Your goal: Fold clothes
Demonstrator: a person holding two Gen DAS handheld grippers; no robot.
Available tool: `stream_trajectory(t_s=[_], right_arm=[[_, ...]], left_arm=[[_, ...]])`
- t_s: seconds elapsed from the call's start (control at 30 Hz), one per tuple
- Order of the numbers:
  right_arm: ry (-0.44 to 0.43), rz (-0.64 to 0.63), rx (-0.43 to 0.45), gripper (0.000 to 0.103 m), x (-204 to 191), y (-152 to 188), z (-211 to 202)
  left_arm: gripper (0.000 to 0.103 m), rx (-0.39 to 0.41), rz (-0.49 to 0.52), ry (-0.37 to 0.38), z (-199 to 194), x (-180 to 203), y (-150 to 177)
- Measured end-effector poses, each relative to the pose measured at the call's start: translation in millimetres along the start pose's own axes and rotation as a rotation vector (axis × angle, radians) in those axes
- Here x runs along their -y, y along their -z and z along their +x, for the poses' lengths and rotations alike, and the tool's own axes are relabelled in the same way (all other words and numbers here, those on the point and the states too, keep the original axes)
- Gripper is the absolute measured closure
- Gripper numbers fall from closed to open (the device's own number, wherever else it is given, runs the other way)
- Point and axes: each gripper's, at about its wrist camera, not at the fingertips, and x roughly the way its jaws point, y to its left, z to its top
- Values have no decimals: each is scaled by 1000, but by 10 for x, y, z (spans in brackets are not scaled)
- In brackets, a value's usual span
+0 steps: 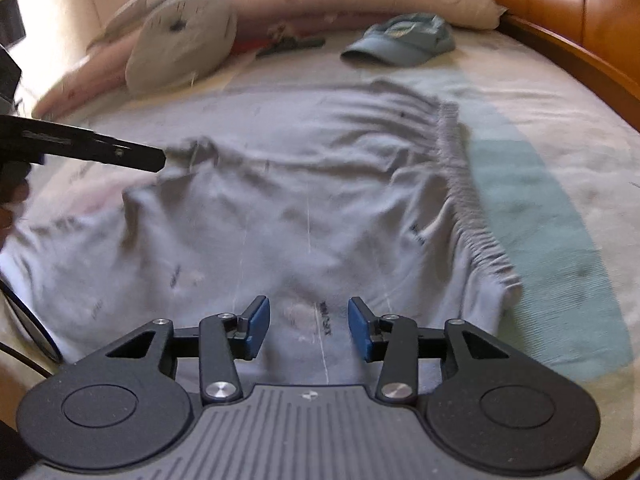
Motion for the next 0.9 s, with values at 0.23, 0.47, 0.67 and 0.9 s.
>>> stream_trajectory(t_s=[0.23, 0.47, 0.67, 0.9], right_arm=[[-37, -9, 15, 45, 30, 56, 12], [-85, -3, 25, 24, 29, 65, 35], [-106, -16, 32, 14, -17, 76, 56], [-116, 8, 56, 13, 13, 122, 28]], left_arm=[[75, -69, -148, -133, -120, -244, 347], [64, 43, -30, -92, -236, -114, -173], [64, 46, 6, -60, 389, -141, -580], [62, -67, -73, -113, 523, -323, -370]])
